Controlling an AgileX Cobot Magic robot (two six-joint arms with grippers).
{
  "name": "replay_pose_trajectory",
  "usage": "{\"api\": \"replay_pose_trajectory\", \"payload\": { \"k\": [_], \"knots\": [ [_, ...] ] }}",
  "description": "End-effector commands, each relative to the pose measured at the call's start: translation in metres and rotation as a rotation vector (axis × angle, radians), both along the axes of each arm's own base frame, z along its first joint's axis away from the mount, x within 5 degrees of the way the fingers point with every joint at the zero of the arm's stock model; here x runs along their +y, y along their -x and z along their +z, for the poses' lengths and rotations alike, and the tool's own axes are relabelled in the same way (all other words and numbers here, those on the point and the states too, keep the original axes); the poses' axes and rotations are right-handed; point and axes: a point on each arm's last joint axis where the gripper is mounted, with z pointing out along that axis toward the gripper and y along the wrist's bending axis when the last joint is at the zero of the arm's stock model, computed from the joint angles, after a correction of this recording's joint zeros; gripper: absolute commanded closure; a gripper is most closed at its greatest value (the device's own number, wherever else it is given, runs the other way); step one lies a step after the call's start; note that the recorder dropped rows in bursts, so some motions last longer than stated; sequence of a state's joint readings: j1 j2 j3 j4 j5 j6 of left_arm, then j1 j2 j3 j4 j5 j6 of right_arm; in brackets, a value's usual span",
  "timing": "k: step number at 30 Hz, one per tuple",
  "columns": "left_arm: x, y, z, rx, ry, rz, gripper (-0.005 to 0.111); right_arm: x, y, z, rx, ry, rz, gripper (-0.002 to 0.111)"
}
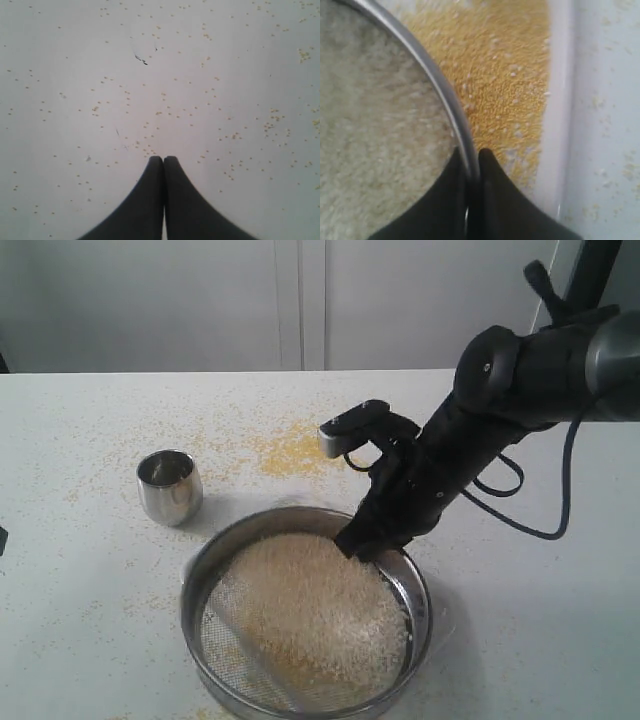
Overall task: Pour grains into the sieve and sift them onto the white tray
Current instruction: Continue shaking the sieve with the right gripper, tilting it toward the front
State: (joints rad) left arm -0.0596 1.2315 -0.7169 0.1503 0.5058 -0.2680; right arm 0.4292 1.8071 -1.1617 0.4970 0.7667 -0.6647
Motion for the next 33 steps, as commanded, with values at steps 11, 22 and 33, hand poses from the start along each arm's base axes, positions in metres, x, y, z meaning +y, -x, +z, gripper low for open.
{"api": "replay_pose_trajectory", "payload": {
  "k": [11, 22, 33],
  "knots": [
    [0.000, 0.003, -0.001, 0.009, 0.002, 0.001, 0.106, 0.012, 0.000, 0.017, -0.098, -0.046, -0.095, 0.108],
    [0.000, 0.003, -0.001, 0.009, 0.002, 0.001, 0.106, -0.013, -0.019, 0.017, -0.151, 0.039, -0.417, 0.108],
    [0.000, 0.003, -0.001, 0.009, 0.002, 0.001, 0.106, 0.012, 0.002, 0.016, -0.134, 0.013, -0.024, 0.108]
  ]
}}
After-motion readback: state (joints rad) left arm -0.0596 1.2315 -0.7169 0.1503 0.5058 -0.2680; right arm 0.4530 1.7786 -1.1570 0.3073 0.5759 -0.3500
